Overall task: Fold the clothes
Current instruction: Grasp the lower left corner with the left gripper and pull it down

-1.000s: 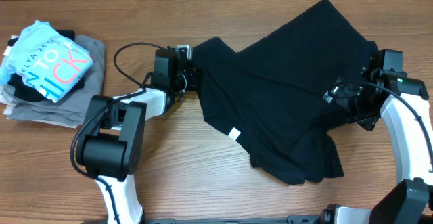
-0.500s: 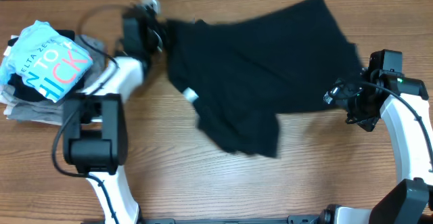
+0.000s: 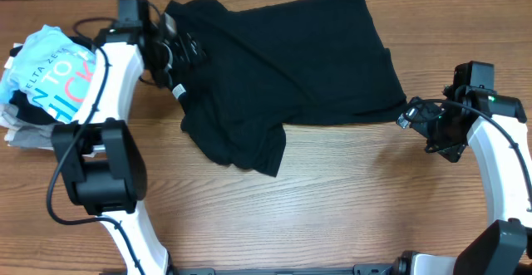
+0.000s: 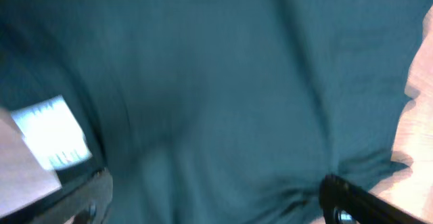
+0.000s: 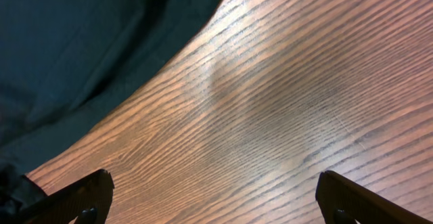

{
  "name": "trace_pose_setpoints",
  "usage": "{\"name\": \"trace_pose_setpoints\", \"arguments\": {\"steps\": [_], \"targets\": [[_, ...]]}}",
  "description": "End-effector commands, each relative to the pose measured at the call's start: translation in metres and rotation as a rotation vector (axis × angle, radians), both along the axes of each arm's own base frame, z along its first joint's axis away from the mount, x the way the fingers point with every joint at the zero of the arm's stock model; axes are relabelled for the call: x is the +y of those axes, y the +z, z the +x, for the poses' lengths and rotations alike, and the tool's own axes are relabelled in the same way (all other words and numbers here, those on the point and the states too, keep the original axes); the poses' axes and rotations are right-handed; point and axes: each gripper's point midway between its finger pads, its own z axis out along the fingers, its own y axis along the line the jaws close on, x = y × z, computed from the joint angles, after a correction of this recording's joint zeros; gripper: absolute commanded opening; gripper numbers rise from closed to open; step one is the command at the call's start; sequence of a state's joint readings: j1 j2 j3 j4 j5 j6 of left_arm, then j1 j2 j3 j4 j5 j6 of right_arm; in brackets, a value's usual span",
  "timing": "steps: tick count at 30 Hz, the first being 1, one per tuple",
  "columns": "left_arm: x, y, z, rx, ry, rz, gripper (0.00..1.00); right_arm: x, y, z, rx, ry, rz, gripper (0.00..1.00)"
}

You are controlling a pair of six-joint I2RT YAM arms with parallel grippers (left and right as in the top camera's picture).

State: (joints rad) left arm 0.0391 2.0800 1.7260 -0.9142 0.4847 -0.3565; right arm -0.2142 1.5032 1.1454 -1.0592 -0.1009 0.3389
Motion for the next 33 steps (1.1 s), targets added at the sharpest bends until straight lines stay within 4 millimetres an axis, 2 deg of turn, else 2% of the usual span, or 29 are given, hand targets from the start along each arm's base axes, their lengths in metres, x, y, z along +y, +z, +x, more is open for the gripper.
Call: {"name": "trace_pose_setpoints", "arguments": {"steps": [1, 3, 8, 13, 18, 23, 29, 33], "targets": [[-0.049, 0.0, -0.046, 0.111, -0.205, -0.034, 1.0, 0.0, 0.007, 0.005, -0.029, 0.009, -0.003, 1.0], [-0.063, -0.004, -0.073, 0.196, -0.274, 0.001, 1.0, 0.0, 0.007, 0.007, -0.036, 0.009, -0.004, 1.0], [-0.097, -0.009, -0.114, 0.283, -0.436, 0.082, 0.98, 0.0, 0.004, 0.008, -0.039, 0.022, -0.006, 1.0], [-0.121, -0.022, -0.143, 0.321, -0.551, 0.206, 0.82, 0.006, -0.004, 0.019, -0.085, 0.051, 0.016, 0.99], [-0.141, -0.049, -0.16, 0.308, -0.617, 0.24, 0.82, 0.01, -0.022, 0.044, -0.114, 0.079, 0.009, 0.96], [-0.144, -0.079, -0.183, 0.332, -0.667, 0.281, 0.82, 0.002, -0.055, 0.065, -0.098, 0.044, -0.018, 0.85], [-0.144, -0.102, -0.195, 0.323, -0.69, 0.301, 0.81, -0.006, -0.103, 0.068, -0.014, 0.002, -0.04, 0.75], [-0.138, -0.111, -0.209, 0.362, -0.701, 0.316, 0.71, -0.01, -0.126, 0.074, 0.0, -0.004, -0.052, 0.64]]}}
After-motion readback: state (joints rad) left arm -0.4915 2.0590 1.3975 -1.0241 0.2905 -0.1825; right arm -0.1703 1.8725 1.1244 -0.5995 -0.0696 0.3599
